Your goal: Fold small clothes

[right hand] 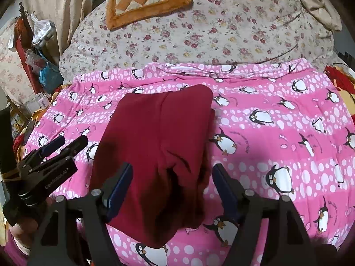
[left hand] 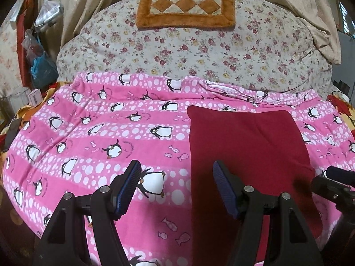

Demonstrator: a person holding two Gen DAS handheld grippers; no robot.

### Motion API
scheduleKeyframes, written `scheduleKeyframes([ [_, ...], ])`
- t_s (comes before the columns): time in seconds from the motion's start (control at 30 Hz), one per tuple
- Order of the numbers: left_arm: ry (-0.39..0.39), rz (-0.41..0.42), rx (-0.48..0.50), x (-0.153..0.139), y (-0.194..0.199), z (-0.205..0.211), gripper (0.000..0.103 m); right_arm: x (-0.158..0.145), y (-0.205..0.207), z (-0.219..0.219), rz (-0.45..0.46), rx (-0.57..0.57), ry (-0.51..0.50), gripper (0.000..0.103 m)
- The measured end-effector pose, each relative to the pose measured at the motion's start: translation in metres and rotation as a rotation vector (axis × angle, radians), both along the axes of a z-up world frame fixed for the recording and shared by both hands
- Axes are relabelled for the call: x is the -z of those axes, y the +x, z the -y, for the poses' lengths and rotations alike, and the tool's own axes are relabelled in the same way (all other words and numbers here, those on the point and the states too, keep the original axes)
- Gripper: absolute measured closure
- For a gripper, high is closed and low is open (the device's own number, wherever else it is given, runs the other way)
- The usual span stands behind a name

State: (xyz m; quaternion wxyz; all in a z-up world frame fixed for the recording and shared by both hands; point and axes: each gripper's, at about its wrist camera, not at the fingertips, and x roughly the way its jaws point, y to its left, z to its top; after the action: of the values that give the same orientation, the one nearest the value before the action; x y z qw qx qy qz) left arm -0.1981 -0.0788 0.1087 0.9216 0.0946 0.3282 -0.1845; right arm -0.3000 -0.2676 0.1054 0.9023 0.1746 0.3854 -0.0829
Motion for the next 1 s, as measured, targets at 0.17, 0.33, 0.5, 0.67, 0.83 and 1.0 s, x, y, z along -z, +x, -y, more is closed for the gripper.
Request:
scheduleKeyframes([
  [0.17, 0.004, -0.005, -0.003, 0.001, 0.002, 0.0, 0.055, 0.004, 0.004, -0.001, -0.008, -0.007, -0.003, 0.025],
  [0.33, 0.005, -0.016, -0.001, 0.004, 0.004, 0.001, 0.056, 0.006, 0.005, -0.002, -0.008, -0.008, -0.012, 0.025],
  [0.5, 0.01, -0.015, 0.003, 0.005, 0.006, 0.002, 0.056, 0.009, 0.007, -0.001, -0.011, -0.003, -0.011, 0.024],
  [0.67, 0.011, -0.025, 0.004, 0.007, 0.007, 0.002, 0.056, 0.012, 0.009, 0.003, -0.021, 0.002, -0.004, 0.024],
  [0.83, 0.01, -0.037, 0.004, 0.009, 0.009, 0.002, 0.056, 0.015, 0.01, 0.003, -0.027, 0.006, 0.0, 0.024],
  [1.0, 0.01, -0.046, 0.003, 0.011, 0.01, 0.002, 0.055, 0.015, 0.011, 0.004, -0.026, 0.006, 0.001, 0.024],
])
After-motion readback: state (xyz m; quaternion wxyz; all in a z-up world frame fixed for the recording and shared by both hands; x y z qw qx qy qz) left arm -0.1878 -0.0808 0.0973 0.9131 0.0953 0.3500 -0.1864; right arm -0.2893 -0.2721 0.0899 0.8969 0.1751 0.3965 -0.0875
